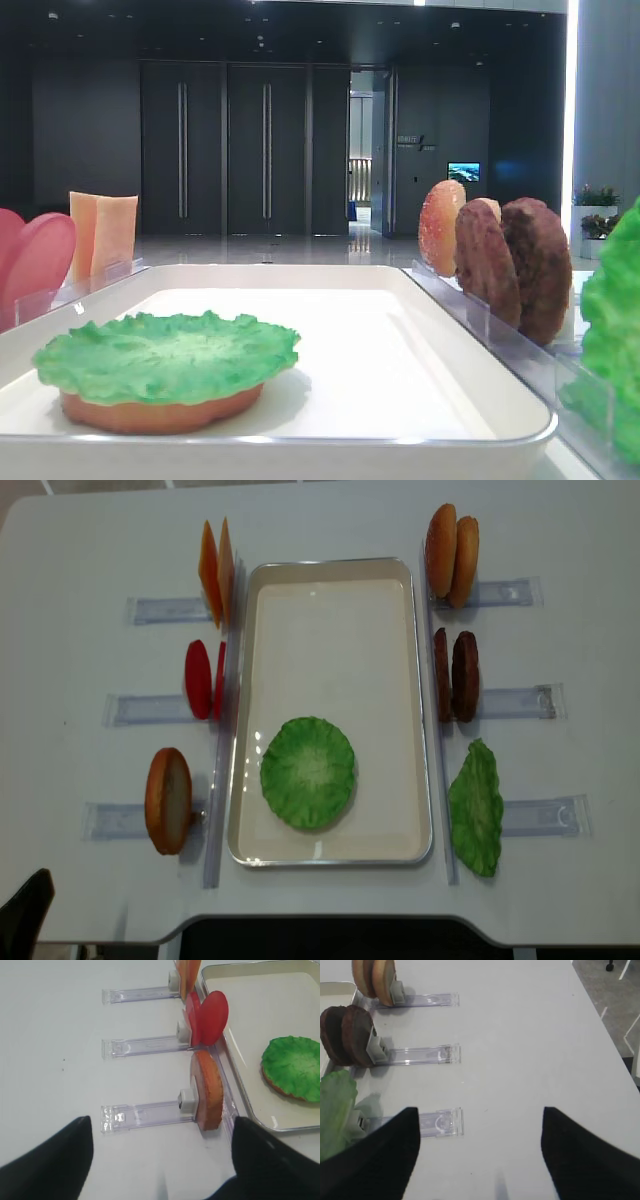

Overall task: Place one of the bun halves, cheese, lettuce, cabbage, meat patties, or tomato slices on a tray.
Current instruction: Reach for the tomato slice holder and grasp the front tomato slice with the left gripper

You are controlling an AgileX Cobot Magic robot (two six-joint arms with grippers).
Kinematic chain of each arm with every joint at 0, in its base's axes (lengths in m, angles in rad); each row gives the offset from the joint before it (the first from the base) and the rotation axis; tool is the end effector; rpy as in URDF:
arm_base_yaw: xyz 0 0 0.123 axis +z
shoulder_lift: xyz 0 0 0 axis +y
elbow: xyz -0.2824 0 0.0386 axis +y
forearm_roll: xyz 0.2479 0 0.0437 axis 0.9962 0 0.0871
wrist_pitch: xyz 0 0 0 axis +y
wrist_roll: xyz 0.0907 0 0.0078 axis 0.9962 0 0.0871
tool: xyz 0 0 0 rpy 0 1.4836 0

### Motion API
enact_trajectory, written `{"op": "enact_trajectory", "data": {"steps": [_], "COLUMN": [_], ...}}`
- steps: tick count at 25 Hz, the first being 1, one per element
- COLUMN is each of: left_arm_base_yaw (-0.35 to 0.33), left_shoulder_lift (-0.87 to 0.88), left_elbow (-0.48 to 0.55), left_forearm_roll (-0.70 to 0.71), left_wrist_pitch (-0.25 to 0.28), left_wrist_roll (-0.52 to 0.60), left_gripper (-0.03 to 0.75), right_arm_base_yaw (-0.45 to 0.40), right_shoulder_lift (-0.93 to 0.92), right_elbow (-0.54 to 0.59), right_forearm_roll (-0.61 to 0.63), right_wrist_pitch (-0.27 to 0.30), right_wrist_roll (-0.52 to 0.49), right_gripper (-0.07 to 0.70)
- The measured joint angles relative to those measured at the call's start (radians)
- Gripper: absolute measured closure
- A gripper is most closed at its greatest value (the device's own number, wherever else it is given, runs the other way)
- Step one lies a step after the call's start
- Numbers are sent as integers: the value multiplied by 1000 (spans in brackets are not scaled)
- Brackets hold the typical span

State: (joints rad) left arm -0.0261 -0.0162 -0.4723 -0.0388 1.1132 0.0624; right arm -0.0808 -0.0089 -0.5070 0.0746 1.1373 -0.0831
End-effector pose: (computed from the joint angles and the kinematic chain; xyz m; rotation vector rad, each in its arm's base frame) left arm -0.0066 -0.0030 0.2653 0.0960 2.1056 -0.0252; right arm -0.0100 0.0070 0.2731 -0.0101 2.1026 -0.0085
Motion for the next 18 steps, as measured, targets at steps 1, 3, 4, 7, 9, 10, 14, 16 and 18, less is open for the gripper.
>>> {"op": "enact_trajectory", "data": {"steps": [1,3,4,7,9,10,14,16,18], "left_arm_base_yaw": [0,0,0,0,0,0,0,0,0], "left_shoulder_lift": [0,0,0,0,0,0,0,0,15], "left_elbow": [0,0,0,0,0,0,0,0,0], "left_forearm_roll": [0,0,1,2,2,2,2,2,2], "left_wrist_pitch": [0,0,0,0,0,0,0,0,0], "left_wrist_roll": [0,0,0,0,0,0,-30,-53,-62], "left_gripper": [42,41,40,40,40,40,52,71,85], "right_arm_base_yaw": [0,0,0,0,0,0,0,0,0], "right_shoulder_lift": [0,0,0,0,0,0,0,0,0], "right_elbow": [0,0,0,0,0,0,0,0,0], "right_forearm_roll": [0,0,0,0,0,0,0,0,0], "right_wrist_pitch": [0,0,0,0,0,0,0,0,0], "right_wrist_roll": [0,0,0,0,0,0,0,0,0], "right_gripper": [145,145,145,145,145,145,145,145,145]}}
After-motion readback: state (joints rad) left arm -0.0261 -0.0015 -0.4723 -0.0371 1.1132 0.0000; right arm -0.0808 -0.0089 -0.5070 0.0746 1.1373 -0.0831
